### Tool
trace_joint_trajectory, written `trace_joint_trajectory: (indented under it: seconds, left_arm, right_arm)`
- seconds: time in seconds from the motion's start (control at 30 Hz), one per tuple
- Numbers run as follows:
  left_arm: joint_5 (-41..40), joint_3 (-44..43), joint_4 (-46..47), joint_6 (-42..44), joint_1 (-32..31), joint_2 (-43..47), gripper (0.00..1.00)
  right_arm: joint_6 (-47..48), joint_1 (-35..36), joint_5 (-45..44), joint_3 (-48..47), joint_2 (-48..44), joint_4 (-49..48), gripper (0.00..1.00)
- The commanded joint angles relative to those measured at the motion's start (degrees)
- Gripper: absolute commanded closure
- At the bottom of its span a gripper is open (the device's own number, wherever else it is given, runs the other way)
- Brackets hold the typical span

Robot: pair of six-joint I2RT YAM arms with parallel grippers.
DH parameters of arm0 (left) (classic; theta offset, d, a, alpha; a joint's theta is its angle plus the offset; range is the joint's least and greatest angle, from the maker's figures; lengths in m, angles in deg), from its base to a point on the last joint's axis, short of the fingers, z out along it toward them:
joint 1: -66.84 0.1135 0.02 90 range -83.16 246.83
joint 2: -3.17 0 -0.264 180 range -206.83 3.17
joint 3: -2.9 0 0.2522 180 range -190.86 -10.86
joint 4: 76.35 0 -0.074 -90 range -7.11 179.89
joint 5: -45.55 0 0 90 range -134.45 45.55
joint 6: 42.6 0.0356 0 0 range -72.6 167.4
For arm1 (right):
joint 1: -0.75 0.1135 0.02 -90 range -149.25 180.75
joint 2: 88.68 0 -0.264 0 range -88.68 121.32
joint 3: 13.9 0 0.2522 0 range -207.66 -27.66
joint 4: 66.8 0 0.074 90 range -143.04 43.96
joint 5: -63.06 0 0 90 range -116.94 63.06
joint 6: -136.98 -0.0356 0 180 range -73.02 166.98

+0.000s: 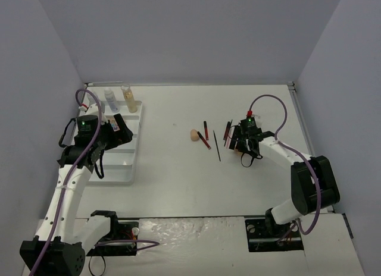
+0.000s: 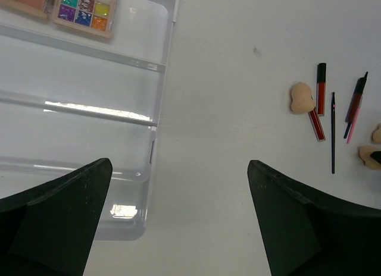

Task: Organize the makeup

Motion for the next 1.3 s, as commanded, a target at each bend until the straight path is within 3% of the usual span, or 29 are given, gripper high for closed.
trace_joint_trajectory:
  seconds: [0.0,0.23,0.43,0.7,0.87,1.0,1.2,1.27]
  left_arm:
    - [2.1,-1.5,0.0,1.1,-0.6,1.3,0.03]
    - [3.8,-2.3,-0.9,1.0,-1.4,1.3,0.03]
    - [5.8,-3.7,-0.8,-0.7,-3.7,1.5,0.03]
    - [6.1,-5.7,3.9,-9.6,-14.1,-0.2,0.03]
    - [6.3,-7.7,8.7,-14.3,-20.0,-4.1,0.03]
    - [4.2,-10.6,11.7,-15.5,-26.0,-7.6,0.04]
    - [2.0,-12.6,14.4,-15.2,-33.2,-11.5,0.16]
    - [1.5,-12.8,15.3,-14.8,-35.2,-12.6,0.24]
  right_arm:
    - [-3.1,-0.4,-1.1,1.4,1.0,-5.6,0.40]
    - [-3.5,-0.6,-2.5,2.1,2.9,-7.4,0.63]
    - [-1.6,-0.2,-0.8,3.6,-1.5,-7.2,1.00]
    - [4.8,5.1,9.7,1.4,-15.8,-8.1,1.00]
    - [6.1,12.3,14.4,-0.8,-19.6,-12.5,1.00]
    - [3.9,14.1,21.1,-0.5,-20.2,-18.8,0.97]
    - [1.8,15.6,25.9,-1.8,-18.8,-22.7,0.95]
    - [1.5,16.4,27.0,-2.1,-18.5,-23.7,0.94]
